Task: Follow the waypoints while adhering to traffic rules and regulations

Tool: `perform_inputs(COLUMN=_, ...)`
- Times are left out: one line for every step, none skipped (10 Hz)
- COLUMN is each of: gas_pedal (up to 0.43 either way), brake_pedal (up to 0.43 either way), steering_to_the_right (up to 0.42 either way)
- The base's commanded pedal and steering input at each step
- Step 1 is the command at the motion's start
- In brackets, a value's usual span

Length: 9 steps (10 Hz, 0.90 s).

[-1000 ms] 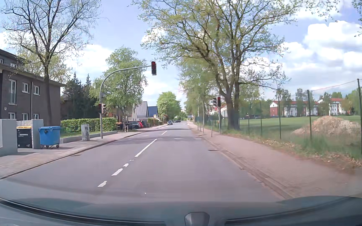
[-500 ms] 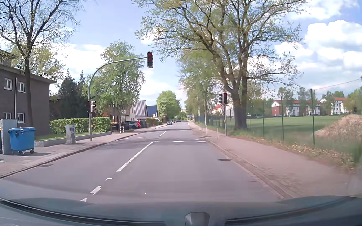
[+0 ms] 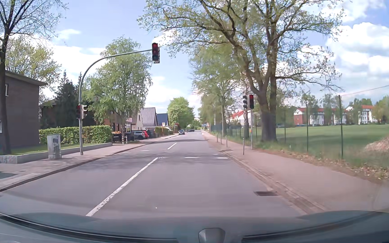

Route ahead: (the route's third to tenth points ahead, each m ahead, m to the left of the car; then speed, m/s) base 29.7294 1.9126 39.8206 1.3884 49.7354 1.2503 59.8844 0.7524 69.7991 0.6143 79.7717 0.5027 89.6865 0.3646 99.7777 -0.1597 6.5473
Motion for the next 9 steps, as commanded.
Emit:
perform_inputs(gas_pedal=0.098, brake_pedal=0.000, steering_to_the_right=-0.004)
perform_inputs(gas_pedal=0.098, brake_pedal=0.000, steering_to_the_right=-0.004)
perform_inputs(gas_pedal=0.098, brake_pedal=0.000, steering_to_the_right=-0.003)
perform_inputs(gas_pedal=0.098, brake_pedal=0.000, steering_to_the_right=-0.003)
perform_inputs(gas_pedal=0.087, brake_pedal=0.000, steering_to_the_right=-0.003)
perform_inputs(gas_pedal=0.087, brake_pedal=0.000, steering_to_the_right=-0.003)
perform_inputs(gas_pedal=0.067, brake_pedal=0.000, steering_to_the_right=-0.003)
perform_inputs(gas_pedal=0.059, brake_pedal=0.000, steering_to_the_right=-0.003)
perform_inputs(gas_pedal=0.059, brake_pedal=0.000, steering_to_the_right=-0.003)
